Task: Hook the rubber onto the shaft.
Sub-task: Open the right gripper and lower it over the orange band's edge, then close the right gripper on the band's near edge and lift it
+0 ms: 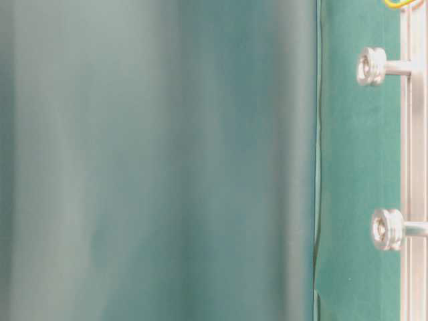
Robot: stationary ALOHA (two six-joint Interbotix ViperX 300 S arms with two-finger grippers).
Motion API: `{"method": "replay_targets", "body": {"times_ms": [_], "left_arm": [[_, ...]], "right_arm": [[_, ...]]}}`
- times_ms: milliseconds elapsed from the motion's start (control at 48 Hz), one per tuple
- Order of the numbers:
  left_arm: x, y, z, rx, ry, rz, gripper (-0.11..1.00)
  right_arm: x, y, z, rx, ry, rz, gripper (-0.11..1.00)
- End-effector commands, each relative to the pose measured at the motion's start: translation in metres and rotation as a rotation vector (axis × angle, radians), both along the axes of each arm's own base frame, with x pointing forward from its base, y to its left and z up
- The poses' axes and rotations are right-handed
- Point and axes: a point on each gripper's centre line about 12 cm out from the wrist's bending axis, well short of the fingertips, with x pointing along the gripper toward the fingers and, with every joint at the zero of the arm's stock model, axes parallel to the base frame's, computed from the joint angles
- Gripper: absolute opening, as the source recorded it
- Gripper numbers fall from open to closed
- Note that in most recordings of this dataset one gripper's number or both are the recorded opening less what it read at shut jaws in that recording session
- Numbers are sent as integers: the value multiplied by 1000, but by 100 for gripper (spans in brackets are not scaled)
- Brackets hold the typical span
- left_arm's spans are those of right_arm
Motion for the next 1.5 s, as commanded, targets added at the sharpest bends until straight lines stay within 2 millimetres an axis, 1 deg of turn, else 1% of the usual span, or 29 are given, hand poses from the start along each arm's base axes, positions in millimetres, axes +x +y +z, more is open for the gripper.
{"method": "replay_targets", "body": {"times_ms": [0, 83, 396, 626, 730, 1481], "left_arm": [[3, 0, 13, 4, -32, -2, 0], [3, 0, 13, 4, -32, -4, 0], [3, 0, 13, 4, -32, -2, 0], [3, 0, 13, 3, -32, -2, 0], [3, 0, 13, 3, -32, -2, 0], [3, 0, 13, 3, -32, -2, 0]], "right_arm": [[9, 0, 8, -1, -26, -1, 99], [16, 0, 8, -1, -25, 0, 99], [51, 0, 11, -2, -58, 6, 99], [70, 0, 9, -2, -53, 7, 99], [73, 0, 9, -2, -49, 9, 99], [72, 1, 7, 7, -46, 4, 99]]}}
